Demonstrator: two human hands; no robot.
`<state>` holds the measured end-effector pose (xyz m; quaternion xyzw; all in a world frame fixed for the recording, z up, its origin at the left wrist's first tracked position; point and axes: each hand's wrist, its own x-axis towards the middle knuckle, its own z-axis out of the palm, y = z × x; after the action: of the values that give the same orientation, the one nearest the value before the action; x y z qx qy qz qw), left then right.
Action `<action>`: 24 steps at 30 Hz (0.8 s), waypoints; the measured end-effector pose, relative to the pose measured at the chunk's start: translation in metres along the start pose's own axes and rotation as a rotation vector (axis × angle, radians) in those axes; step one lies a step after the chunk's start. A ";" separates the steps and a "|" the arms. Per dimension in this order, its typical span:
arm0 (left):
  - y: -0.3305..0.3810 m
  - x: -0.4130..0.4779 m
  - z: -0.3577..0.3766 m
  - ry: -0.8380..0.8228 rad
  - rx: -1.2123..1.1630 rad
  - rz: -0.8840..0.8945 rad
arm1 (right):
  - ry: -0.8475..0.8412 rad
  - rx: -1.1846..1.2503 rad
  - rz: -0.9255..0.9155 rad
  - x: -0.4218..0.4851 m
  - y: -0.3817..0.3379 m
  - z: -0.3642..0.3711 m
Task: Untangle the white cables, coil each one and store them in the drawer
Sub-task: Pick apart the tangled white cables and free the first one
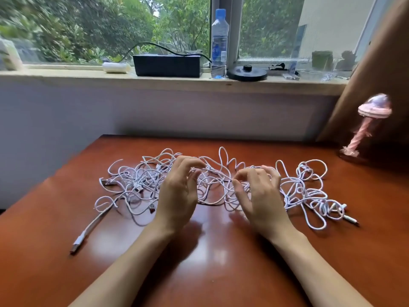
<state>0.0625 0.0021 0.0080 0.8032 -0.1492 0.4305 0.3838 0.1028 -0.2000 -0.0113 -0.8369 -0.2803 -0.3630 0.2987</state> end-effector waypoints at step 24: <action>0.053 0.073 -0.022 -0.184 0.333 0.123 | -0.337 0.286 0.171 0.077 -0.051 -0.059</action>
<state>0.0621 -0.0098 0.1007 0.8808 -0.1594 0.3968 0.2034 0.0861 -0.1877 0.0960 -0.8556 -0.3026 -0.1483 0.3929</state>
